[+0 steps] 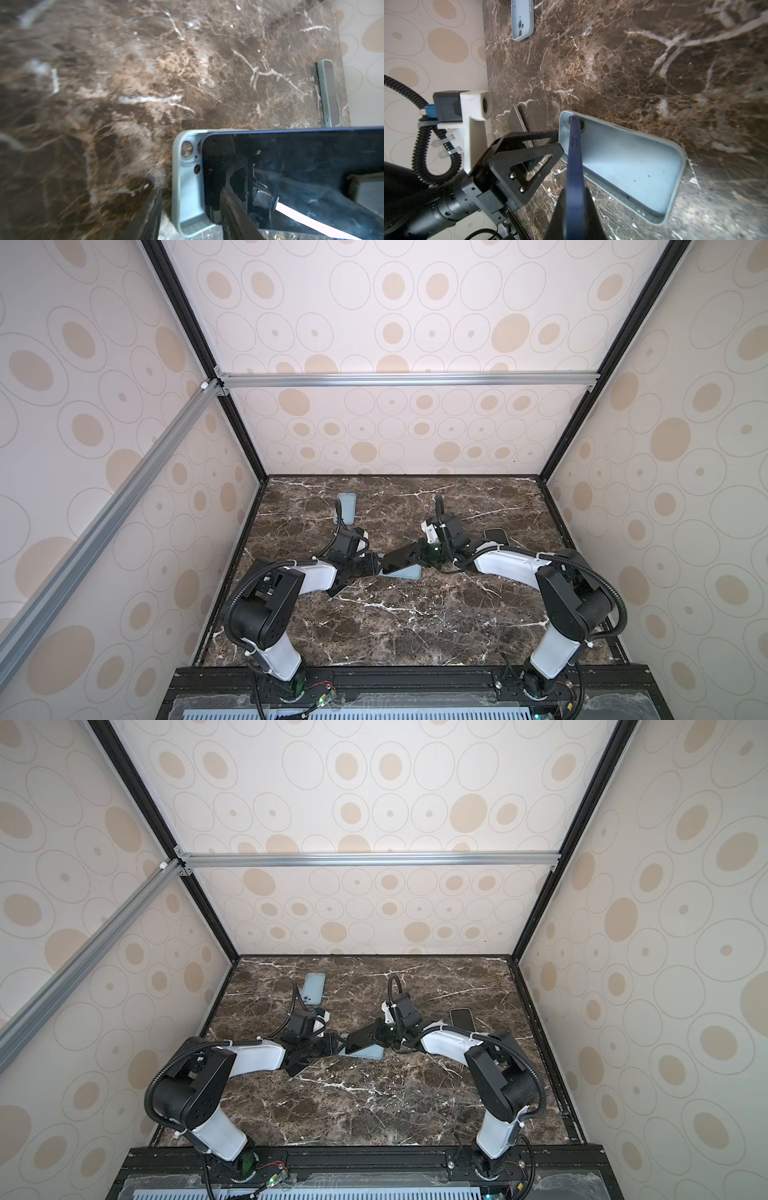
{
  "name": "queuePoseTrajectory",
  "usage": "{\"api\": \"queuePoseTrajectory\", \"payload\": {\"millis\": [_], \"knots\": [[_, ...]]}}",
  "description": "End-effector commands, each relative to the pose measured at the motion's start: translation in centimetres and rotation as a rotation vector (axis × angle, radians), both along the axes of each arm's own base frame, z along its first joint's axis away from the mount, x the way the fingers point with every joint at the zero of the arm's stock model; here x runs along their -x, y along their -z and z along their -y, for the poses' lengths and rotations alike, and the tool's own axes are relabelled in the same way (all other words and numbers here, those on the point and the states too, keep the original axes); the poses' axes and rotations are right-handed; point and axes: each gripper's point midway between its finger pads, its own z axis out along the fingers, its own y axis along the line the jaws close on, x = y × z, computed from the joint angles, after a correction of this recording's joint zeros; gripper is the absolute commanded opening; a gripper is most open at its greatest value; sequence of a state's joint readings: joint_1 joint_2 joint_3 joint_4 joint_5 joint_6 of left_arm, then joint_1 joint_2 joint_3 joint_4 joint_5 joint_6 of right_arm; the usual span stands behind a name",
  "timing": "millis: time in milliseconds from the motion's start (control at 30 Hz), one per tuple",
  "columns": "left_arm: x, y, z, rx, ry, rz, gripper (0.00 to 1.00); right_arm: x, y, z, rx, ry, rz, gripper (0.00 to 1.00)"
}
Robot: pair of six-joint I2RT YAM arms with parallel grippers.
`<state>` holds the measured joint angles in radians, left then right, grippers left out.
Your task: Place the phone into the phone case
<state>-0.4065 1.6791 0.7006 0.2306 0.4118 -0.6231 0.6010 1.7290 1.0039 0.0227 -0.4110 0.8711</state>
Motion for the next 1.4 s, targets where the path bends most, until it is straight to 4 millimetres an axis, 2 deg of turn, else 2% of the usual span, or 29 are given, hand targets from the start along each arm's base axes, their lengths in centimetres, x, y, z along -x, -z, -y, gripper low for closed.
{"api": "queuePoseTrajectory", "payload": {"millis": [0, 300, 733, 1100, 1367], "knots": [[-0.4, -0.7, 1.5, 0.086, 0.029, -0.019, 0.42, 0.8, 0.1, 0.7, 0.024, 0.011, -0.012, 0.0], [0.2, -0.6, 2.5, 0.162, 0.05, -0.059, 0.38, 1.2, 0.4, 1.0, 0.007, 0.033, -0.036, 0.0], [2.5, -0.3, 4.2, 0.261, 0.089, -0.132, 0.36, 2.7, 1.8, 2.1, -0.032, 0.072, -0.079, 0.0], [1.6, -0.3, 4.3, 0.216, 0.103, -0.105, 0.36, 4.4, 3.5, 2.1, -0.056, -0.044, -0.143, 0.0], [1.1, -0.7, 4.5, 0.213, 0.117, -0.084, 0.36, 4.4, 4.7, 2.6, -0.066, -0.054, -0.168, 0.0]]}}
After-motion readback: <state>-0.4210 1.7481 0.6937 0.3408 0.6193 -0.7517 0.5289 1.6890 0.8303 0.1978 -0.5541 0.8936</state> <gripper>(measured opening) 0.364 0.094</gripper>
